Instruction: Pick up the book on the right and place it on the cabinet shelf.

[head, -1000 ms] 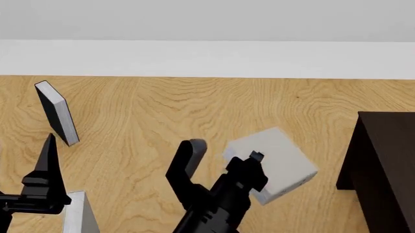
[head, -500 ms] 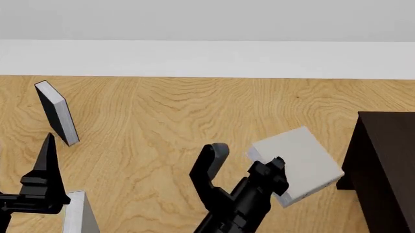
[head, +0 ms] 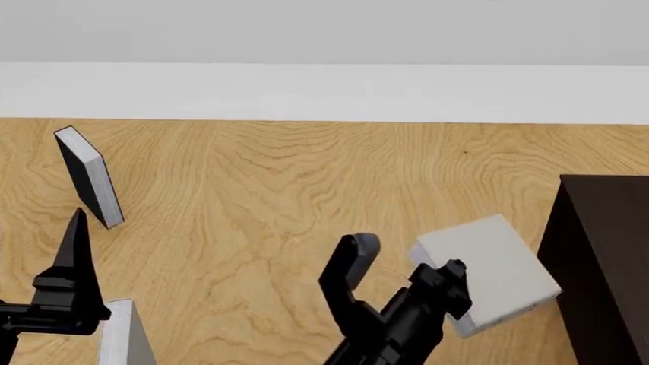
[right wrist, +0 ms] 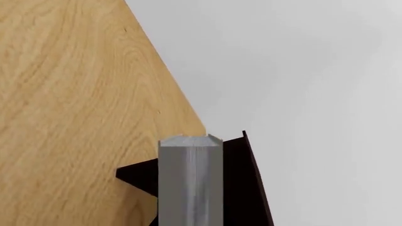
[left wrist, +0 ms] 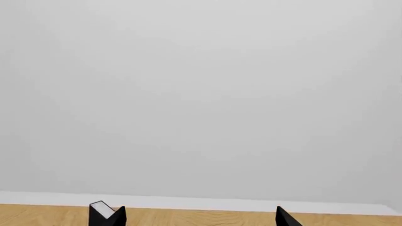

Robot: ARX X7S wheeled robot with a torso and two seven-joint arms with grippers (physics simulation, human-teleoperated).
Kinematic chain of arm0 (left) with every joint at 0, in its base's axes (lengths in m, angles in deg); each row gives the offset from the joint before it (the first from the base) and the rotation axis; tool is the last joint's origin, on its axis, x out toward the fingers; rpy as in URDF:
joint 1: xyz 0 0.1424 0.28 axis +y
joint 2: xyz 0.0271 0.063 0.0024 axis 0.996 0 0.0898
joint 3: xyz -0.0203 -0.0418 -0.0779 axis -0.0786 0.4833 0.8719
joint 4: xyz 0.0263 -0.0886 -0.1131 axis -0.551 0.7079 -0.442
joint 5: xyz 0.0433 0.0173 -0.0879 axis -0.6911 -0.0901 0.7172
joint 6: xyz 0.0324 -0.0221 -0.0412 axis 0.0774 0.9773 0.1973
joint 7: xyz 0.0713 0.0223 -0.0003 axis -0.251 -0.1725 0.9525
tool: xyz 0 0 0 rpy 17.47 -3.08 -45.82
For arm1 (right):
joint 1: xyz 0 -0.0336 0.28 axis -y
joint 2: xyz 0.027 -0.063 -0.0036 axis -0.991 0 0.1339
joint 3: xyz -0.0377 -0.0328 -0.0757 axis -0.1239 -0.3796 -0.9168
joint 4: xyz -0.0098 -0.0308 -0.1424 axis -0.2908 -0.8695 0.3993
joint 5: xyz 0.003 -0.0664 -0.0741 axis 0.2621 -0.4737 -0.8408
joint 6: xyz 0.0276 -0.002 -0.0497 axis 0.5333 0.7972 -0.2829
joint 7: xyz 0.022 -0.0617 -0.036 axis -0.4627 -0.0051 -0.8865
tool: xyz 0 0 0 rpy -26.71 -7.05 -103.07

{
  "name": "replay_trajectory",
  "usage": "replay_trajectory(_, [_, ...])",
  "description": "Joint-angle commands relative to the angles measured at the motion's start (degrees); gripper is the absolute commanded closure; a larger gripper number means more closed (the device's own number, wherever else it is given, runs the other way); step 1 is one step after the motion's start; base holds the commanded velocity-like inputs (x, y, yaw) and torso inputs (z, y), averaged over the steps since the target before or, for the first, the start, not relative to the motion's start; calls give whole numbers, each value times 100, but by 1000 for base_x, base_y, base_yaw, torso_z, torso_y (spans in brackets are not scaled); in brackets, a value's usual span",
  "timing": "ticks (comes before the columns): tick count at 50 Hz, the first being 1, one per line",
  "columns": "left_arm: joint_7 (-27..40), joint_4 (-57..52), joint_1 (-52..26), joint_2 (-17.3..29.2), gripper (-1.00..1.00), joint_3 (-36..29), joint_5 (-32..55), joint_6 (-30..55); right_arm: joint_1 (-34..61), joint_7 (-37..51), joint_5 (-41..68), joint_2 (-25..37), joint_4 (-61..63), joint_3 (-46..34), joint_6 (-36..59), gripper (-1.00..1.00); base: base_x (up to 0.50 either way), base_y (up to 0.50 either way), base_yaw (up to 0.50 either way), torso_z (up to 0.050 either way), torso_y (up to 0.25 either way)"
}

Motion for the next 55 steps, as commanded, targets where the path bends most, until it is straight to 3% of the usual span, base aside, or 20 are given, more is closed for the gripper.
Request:
replay_trajectory(1, [21,-22,4,24,-100,6,30,-1,1,13,-525,0,-204,-137,213,100,0,0,0,0,0])
replay_trajectory(55, [65,51,-11,82,-100,-76,61,-75,-194,-301,-1027,0,-1029,-10,217,100,0,0,0,0,2])
